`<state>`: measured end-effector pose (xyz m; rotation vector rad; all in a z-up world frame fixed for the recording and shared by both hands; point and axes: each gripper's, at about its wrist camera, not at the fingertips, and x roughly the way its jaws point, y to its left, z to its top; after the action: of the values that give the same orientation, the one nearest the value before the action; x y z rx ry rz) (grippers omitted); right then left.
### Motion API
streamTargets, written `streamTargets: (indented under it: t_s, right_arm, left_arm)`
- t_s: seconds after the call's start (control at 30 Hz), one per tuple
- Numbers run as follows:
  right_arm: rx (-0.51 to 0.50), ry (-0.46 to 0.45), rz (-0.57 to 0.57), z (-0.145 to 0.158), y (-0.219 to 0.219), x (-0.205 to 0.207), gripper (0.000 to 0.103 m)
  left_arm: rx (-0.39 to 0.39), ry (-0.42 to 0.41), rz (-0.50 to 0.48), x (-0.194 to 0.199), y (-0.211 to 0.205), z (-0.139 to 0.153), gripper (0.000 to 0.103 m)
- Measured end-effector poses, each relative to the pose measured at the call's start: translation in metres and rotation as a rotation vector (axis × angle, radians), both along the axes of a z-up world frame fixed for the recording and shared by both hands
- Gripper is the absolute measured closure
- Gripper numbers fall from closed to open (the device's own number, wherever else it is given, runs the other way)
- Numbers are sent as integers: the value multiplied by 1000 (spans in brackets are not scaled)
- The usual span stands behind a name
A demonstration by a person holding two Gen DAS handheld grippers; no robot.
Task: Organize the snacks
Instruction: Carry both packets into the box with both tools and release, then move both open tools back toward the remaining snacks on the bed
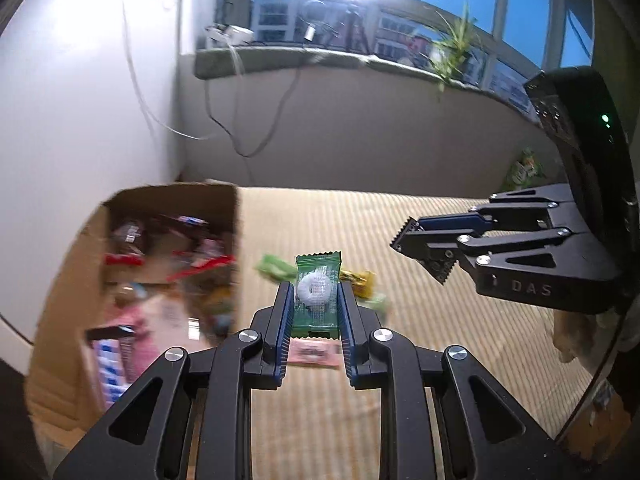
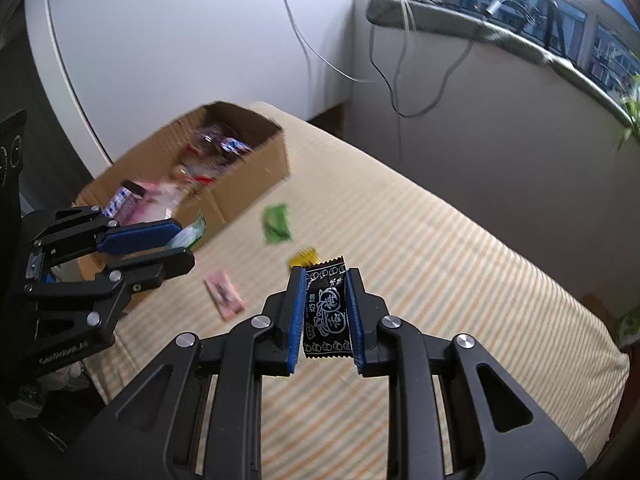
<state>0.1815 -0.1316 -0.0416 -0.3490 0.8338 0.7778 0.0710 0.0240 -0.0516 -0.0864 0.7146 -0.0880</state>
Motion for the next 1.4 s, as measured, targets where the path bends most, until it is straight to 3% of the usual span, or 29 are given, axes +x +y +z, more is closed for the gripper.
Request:
streamTargets:
  t_s: [0.1,0.27,0.73,0.77,0.8,0.83,0.87,0.9,0.97,1.4]
  right_arm:
    - [8,-6,23,5,17,-3,90]
    - [15,-10,60,7,51,-6,93]
    - [-39,37,85,-14,84,3,93]
    - [-43,37,83,-16,84,5,93]
    - [-49,36,78,-17,83,6,92]
    - [-52,36,73,-18,84,7,90]
    - [-54,35,66,-19,83,9,78]
    - [-52,32,61,-20,81,10,64]
    - [-44,20,49,-19,77,12,52]
    - [-34,45,-7,-27,37,27,47]
  left_arm:
    - [1,-13,35,-6,14,6,83]
    - [6,-18,90,-3,41,7,83]
    - [-29,-11,195,-10,104,6,82]
    - [-31,-12,203,-10,106,6,75]
    - [-35,-11,209,-10,108,6,69]
    - [-42,-14,219,-11,110,6,55]
    - [-47,-18,225,-12,111,6,50]
    - [-50,-21,225,-13,112,7,50]
    - [-49,-23,227,-13,111,7,50]
    - [-29,-44,175,-13,78,14,50]
